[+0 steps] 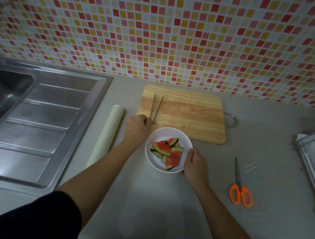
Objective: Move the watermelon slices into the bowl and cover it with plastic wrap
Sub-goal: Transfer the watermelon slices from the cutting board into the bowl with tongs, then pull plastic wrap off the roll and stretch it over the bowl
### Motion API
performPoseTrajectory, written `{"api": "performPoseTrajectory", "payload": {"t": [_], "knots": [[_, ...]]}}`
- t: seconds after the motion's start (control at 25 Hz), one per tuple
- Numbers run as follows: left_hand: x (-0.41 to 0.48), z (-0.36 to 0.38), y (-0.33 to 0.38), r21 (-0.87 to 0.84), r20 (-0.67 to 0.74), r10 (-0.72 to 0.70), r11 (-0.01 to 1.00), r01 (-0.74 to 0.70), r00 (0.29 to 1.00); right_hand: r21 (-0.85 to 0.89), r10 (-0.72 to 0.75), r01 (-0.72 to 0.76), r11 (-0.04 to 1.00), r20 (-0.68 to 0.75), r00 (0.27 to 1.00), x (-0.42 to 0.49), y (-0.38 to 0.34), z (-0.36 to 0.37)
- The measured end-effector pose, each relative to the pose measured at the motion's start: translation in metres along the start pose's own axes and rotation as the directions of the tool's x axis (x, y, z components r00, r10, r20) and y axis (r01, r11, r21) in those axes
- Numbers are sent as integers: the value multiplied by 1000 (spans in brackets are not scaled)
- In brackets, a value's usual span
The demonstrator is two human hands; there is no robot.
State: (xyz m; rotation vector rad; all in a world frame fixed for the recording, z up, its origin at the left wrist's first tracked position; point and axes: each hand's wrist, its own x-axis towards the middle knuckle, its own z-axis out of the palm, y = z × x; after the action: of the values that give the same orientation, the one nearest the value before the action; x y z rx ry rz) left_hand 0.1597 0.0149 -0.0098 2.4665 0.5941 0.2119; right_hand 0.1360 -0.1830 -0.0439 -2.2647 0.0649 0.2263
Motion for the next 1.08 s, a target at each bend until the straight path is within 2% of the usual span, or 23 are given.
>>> {"api": "performPoseTrajectory", "payload": {"t": [0.12,0.24,0.6,0.76,0.84,0.92,1.0,1.08], "knots": [[-29,4,-7,30,138,-31,999,27,990,-11,3,-4,1000,-11,1000,-2,-2,-1],[-45,4,-9,13,180,-9,1000,7,984,-1,12,-12,1000,-3,1000,-6,-2,-2],[-85,4,-20,-48,127,16,999,-10,992,-47,-4,6,999,34,999,-30,20,-7],[-87,-6,-19,-90,69,-6,996,13,998,-246,-41,55,968,63,997,-29,16,-19],[-82,-21,-26,-92,-23,-33,995,31,999,-282,-153,141,949,-19,988,-27,5,-28],[-74,-40,-41,-81,-97,-80,994,73,992,-267,-337,300,916,-106,935,-22,-18,-29],[-69,-62,-63,-77,-169,-124,991,112,978,-219,-463,433,875,-109,880,-15,-53,-15],[-68,-80,-88,-59,-210,-147,989,137,967,-145,-528,516,844,-59,847,-13,-91,12]]}}
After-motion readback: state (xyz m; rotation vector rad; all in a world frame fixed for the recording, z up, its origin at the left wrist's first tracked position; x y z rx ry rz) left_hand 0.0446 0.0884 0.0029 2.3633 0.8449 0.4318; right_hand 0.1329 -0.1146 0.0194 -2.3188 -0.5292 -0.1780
